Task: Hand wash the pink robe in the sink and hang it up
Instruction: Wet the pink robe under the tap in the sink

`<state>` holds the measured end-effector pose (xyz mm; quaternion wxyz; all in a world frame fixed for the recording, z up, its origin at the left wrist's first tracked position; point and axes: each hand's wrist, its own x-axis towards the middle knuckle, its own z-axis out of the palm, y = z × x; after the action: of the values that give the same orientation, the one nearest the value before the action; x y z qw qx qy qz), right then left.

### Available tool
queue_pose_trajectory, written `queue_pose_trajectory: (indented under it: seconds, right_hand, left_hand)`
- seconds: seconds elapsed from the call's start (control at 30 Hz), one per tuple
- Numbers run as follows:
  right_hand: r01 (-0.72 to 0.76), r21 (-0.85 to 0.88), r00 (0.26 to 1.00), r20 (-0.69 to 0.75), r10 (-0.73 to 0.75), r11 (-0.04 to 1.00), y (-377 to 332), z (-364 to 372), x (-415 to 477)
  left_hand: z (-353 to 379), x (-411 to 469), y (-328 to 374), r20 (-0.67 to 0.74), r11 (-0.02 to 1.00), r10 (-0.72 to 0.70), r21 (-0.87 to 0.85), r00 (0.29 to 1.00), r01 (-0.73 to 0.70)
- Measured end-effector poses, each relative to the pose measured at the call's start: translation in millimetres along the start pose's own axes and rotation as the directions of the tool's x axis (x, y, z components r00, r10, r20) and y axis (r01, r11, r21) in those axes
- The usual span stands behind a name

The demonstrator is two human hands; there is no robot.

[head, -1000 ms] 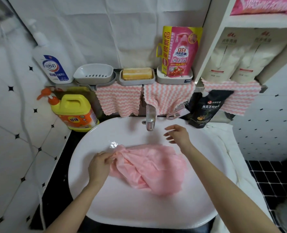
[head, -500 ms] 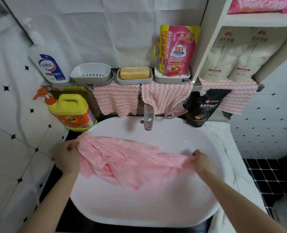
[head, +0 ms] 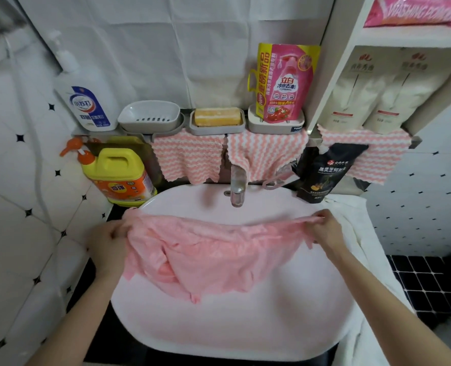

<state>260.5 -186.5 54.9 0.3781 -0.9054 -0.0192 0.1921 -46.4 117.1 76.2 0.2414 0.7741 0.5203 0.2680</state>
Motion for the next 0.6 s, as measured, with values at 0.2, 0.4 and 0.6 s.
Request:
queue_pose_trajectory:
  seconds: [0.2,0.4,0.6]
  right_hand:
    - [0.238,0.385,0.821,0.41,-0.397,0.891,-85.9,67.3,-99.5]
    - [-0.002,0.497,0.748,0.576,-0.329,0.868,-92.5,100.9,-122.0]
    - [0.0,0.382,0.616,0.728,-0.301,0.924,-73.0,90.4,-110.2]
  left_hand:
    - [27.3,-47.1,61.6,0.305,0.882,0.461,-0.257,0.833,-0.394]
    - [28.9,-55.5,62.8,0.394,0.916,0.389,-0.26,0.833,-0.304]
    - [18.1,-75.0,42.9,0.38,0.751,0.619,-0.029,0.687,-0.66]
